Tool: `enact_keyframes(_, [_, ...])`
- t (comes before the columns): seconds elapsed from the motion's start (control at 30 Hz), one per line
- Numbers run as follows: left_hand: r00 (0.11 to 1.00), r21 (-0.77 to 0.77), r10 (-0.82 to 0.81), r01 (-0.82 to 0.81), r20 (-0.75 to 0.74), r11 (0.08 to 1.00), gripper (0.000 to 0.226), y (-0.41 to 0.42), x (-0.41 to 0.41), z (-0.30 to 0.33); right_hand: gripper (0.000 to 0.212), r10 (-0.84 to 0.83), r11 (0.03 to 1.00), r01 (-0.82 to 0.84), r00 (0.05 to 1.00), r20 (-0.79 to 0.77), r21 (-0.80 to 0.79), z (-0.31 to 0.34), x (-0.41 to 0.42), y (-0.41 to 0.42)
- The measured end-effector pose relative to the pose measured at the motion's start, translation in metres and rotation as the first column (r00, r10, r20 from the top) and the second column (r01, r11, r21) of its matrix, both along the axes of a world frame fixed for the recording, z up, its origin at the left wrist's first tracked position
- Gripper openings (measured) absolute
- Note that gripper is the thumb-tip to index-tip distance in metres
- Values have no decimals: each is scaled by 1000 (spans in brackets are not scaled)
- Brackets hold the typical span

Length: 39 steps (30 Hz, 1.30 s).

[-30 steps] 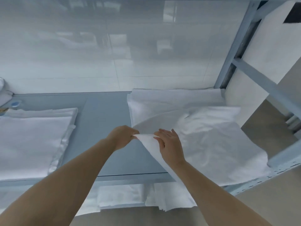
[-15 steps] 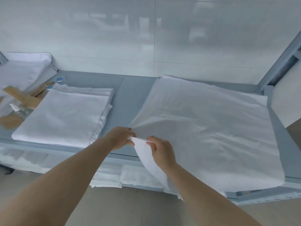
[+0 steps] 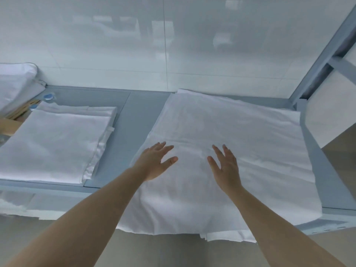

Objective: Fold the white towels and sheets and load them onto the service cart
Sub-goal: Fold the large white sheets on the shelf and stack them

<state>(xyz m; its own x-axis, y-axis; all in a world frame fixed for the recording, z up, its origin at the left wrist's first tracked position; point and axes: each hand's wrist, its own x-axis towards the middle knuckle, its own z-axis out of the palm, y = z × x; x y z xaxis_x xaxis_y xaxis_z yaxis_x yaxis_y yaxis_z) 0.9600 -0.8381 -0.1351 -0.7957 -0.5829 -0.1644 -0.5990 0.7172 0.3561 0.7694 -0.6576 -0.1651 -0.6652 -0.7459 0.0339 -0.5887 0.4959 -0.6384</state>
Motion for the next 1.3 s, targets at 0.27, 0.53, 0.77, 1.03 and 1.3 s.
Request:
enact_keyframes(0.27, [983,-150,35,-7,183,989,76,-14,-60,-68,68,17,866,109,969,-247,489,-48,-98,35])
enact_keyframes(0.53, [983,-242,107,-69,150,968,76,-37,-64,-107,68,54,847,116,952,-302,518,-83,-109,31])
enact_keyframes(0.77, [973,-289,204,-166,105,943,78,-26,-56,-116,65,155,857,31,936,-316,514,-79,-130,7])
enact_keyframes(1.03, [924,-271,377,-347,64,898,81,3,-53,-121,65,320,831,-105,894,-314,546,-67,-158,-25])
enact_keyframes(1.3, [906,-263,411,-373,106,890,81,0,-58,-117,70,254,841,-46,913,-318,538,-74,-143,4])
